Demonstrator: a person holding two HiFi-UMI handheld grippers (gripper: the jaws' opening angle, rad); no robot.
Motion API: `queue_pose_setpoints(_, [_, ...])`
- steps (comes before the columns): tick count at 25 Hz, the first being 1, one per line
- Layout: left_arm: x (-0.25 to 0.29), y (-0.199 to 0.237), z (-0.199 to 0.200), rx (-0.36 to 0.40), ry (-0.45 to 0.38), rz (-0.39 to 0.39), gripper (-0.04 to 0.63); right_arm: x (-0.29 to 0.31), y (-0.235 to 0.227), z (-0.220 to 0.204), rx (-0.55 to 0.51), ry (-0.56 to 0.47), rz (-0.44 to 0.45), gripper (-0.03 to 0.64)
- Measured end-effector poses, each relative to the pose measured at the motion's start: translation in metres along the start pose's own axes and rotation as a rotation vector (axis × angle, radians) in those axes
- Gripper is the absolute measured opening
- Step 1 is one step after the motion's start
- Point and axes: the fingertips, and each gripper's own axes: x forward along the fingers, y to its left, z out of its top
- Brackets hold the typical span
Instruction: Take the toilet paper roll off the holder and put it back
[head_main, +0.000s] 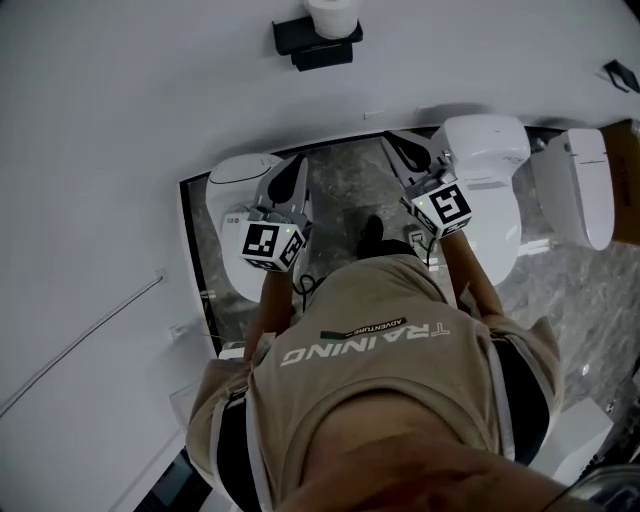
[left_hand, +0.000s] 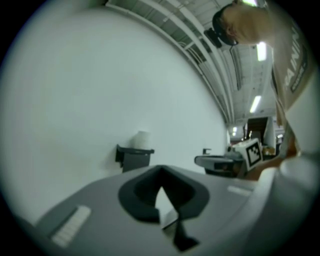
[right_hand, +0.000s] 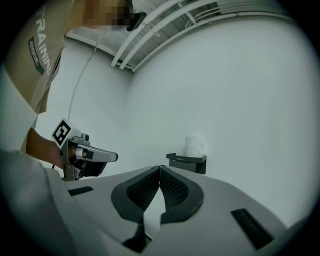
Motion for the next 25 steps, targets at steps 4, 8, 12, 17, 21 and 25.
queue_pose_setpoints(4, [0.034, 0.014, 0.005, -0.011, -0.002, 0.027, 0.0, 0.024, -0.035, 0.001, 0.007, -0.019, 0.001, 0.014])
queue_pose_setpoints(8, [0.061, 0.023, 0.004, -0.022, 0.019, 0.027, 0.0, 0.045, -0.055, -0.002, 0.04, -0.023, 0.004, 0.014])
queue_pose_setpoints(12, [0.085, 0.029, 0.009, 0.0, 0.023, 0.006, 0.0, 0.062, -0.073, 0.004, 0.063, -0.043, 0.008, 0.014])
queue_pose_setpoints(17, [0.113, 0.051, 0.018, 0.02, 0.008, -0.036, 0.0, 0.091, -0.089, 0.014, 0.049, -0.066, -0.005, 0.014])
queue_pose_setpoints(21, [0.133, 0.067, 0.029, 0.003, -0.01, -0.093, 0.0, 0.112, -0.096, 0.021, 0.033, -0.043, -0.03, 0.015])
queue_pose_setpoints(25, [0.153, 0.084, 0.046, 0.016, -0.035, -0.162, 0.0, 0.136, -0.107, 0.033, 0.016, -0.04, -0.06, 0.015])
